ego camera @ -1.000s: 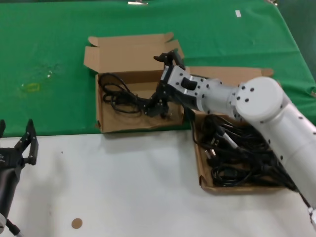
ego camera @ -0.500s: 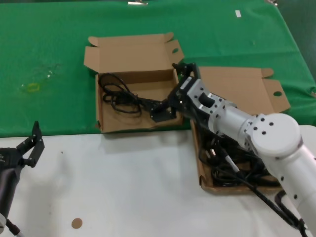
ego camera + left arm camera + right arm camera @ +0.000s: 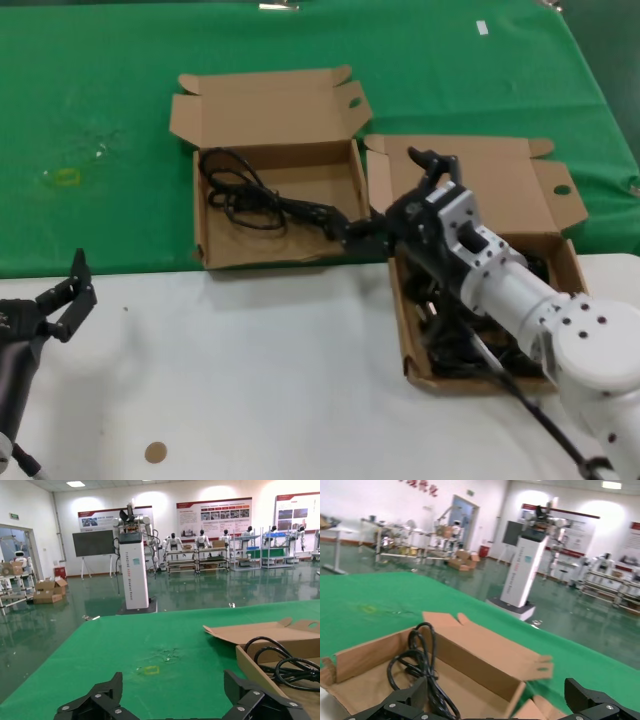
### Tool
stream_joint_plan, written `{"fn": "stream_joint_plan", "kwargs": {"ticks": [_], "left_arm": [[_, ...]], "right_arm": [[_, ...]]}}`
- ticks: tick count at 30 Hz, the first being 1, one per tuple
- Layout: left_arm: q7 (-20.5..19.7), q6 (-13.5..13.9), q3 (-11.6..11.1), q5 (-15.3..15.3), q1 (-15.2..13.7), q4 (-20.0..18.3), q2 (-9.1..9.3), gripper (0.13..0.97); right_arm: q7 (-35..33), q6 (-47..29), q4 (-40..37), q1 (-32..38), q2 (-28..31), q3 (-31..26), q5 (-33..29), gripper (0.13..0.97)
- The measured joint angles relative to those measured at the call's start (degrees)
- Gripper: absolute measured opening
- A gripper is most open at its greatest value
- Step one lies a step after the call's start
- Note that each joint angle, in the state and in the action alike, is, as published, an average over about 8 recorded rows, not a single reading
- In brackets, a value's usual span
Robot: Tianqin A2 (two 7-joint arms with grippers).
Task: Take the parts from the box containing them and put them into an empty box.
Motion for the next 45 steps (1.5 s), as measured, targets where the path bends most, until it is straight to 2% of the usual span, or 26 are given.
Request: {"fn": "stream_joint_plan", "kwargs": {"ticks": [10, 18, 27, 45], "left_arm": [[0.0, 0.0, 0.0, 0.0, 0.0, 0.0, 0.00, 0.748], [0.0, 0.0, 0.0, 0.0, 0.0, 0.0, 0.00, 0.887], [0.0, 0.0, 0.0, 0.0, 0.0, 0.0, 0.00, 0.957], [0.0, 0.0, 0.0, 0.0, 0.0, 0.0, 0.00, 0.966]], "right_arm": [[0.8, 5.2, 7.2, -8.8, 1.0, 4.2, 4.7, 0.966], [1.5, 9.4, 13.0, -15.8, 1.8, 7.5, 8.4, 0.966], [2.1, 13.1, 18.1, -22.0, 2.5, 10.5, 11.8, 0.966], [2.1, 13.4, 18.5, -22.5, 2.6, 10.7, 12.0, 0.966]]}}
